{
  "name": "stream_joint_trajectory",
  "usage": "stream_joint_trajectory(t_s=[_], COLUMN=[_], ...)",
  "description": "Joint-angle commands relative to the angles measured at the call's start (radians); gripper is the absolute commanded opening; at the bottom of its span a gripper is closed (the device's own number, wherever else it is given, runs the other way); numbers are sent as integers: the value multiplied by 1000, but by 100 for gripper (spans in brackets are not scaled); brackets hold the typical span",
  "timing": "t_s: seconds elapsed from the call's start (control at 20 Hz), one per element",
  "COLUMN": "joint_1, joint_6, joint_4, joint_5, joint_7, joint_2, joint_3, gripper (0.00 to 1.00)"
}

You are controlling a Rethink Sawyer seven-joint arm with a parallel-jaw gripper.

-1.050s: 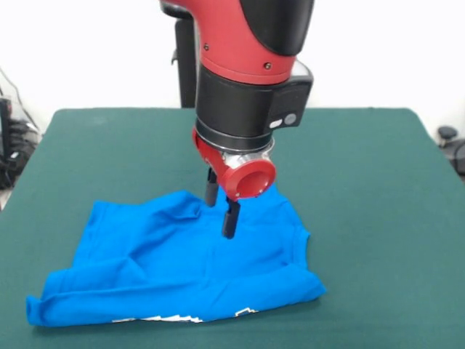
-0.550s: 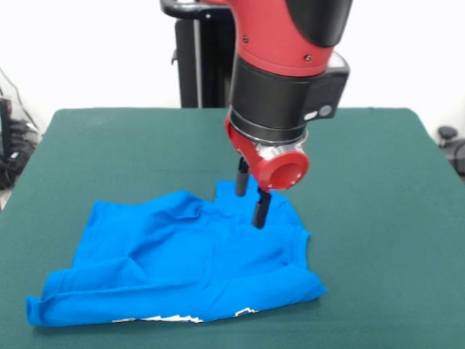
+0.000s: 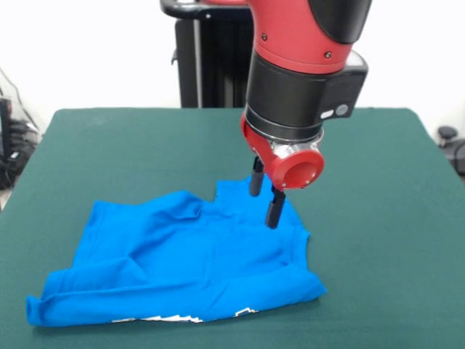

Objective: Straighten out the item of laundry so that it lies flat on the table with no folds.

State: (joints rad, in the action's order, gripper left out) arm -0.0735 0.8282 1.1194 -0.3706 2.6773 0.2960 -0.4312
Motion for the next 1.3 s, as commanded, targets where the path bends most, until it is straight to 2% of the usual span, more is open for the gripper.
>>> stream_joint_trajectory(t_s=[0.05,0.45,0.75,1.3], joint_1=[-15,-5,-7,3], joint_6=[-1,-37,-14,-11], joint_4=[77,93,59,67], joint_5=[-29,-23,-6,5], joint_7=[251,218,213,172], joint_2=[-73,-67,-84,-73], joint_3=[44,59,41,58], gripper=[100,100,100,100])
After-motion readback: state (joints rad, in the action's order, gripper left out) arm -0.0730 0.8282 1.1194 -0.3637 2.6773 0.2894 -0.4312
